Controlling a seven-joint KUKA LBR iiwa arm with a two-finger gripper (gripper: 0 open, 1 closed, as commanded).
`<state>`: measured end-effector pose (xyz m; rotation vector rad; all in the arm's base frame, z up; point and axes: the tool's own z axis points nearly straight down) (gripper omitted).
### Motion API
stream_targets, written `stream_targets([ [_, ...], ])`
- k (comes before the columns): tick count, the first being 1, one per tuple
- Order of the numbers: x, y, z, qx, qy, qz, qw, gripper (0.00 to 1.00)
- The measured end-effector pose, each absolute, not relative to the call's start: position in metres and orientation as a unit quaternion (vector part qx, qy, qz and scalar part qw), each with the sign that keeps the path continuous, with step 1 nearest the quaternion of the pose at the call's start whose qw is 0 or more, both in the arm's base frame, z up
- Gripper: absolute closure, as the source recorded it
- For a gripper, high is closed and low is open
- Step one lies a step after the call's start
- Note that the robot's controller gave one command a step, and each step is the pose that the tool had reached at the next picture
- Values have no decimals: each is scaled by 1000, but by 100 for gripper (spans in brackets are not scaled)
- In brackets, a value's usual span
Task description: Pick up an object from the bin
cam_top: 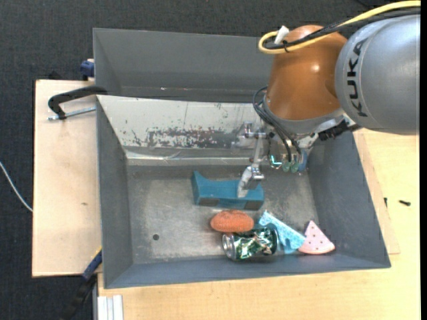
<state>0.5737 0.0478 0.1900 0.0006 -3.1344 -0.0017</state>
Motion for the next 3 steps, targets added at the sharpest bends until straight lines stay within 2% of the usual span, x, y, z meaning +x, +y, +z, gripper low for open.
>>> stream_targets([
  [1, 575, 48, 194, 0, -1000, -1, 0, 0],
  [3, 575, 50, 192, 11, -1000, -1, 0, 0],
])
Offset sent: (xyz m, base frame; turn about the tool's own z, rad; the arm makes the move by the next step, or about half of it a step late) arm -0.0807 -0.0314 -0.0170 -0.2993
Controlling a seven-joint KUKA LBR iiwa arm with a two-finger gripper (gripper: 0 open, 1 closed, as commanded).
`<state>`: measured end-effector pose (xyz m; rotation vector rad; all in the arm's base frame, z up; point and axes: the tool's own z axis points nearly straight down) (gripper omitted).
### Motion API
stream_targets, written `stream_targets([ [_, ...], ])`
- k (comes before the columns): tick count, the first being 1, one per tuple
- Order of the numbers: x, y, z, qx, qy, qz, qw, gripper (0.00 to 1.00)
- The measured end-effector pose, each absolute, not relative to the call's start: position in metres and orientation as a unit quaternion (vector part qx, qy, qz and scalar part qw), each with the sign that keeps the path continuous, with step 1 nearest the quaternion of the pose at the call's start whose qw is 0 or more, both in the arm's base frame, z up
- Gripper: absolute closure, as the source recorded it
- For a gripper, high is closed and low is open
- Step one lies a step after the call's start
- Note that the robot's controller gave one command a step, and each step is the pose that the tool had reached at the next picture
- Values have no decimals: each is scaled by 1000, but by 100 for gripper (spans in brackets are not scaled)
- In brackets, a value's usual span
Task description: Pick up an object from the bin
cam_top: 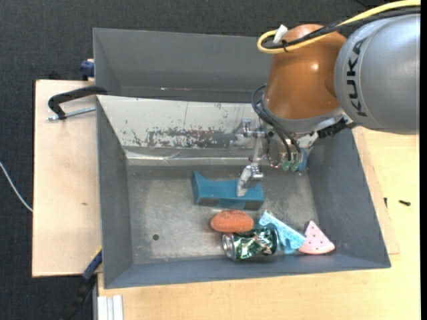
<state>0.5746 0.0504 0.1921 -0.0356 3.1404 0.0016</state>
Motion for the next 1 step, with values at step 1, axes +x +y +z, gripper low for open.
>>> stream_targets([
  [1, 548, 41, 151, -33, 999, 1, 4, 0],
])
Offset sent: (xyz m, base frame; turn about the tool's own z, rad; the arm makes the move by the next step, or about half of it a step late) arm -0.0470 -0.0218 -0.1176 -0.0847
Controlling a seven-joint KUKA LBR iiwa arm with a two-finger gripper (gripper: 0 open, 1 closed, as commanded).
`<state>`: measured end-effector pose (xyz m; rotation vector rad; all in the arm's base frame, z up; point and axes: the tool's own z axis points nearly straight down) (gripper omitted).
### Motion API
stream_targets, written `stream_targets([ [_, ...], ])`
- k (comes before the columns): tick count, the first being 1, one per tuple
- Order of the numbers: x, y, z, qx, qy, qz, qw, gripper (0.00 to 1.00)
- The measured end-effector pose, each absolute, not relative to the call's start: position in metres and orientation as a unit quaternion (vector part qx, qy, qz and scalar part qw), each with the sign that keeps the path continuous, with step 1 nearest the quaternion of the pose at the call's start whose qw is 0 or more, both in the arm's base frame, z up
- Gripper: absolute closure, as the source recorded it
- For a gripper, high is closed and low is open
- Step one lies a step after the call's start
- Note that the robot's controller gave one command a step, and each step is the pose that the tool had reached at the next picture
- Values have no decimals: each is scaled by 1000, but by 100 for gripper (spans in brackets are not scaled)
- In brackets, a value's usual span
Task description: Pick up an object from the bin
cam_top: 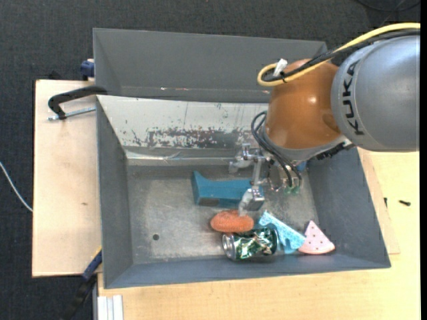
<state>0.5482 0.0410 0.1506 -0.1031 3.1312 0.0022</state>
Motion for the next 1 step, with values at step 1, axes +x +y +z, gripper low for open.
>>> stream_targets([
  [1, 544, 37, 115, -48, 999, 3, 19, 100],
])
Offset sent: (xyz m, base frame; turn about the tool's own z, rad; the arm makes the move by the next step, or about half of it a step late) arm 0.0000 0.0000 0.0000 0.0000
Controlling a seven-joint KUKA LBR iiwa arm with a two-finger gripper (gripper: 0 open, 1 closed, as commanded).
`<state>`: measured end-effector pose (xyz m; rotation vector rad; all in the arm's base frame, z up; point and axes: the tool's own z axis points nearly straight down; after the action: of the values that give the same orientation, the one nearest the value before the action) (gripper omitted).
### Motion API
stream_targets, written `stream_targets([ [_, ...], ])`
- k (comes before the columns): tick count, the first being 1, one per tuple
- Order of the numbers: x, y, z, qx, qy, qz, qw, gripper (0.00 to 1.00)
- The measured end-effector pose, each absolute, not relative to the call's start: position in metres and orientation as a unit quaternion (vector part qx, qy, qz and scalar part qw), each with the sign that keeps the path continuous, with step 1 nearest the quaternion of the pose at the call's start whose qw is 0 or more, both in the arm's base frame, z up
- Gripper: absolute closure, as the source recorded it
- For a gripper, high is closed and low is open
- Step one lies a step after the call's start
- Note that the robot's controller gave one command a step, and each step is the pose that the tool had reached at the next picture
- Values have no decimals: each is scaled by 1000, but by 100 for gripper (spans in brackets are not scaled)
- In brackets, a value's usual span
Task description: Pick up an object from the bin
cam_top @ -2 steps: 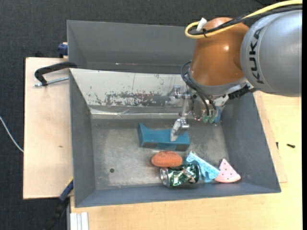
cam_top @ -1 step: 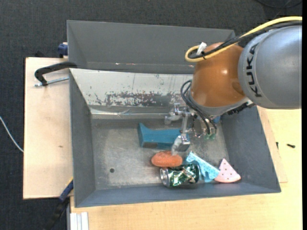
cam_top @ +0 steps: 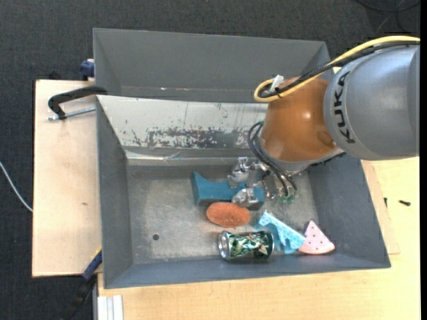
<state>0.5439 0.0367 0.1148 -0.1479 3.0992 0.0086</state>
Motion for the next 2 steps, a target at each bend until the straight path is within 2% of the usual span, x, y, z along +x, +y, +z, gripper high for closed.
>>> stream_targets([
  [2, 544, 37, 115, -47, 999, 3, 19, 100],
])
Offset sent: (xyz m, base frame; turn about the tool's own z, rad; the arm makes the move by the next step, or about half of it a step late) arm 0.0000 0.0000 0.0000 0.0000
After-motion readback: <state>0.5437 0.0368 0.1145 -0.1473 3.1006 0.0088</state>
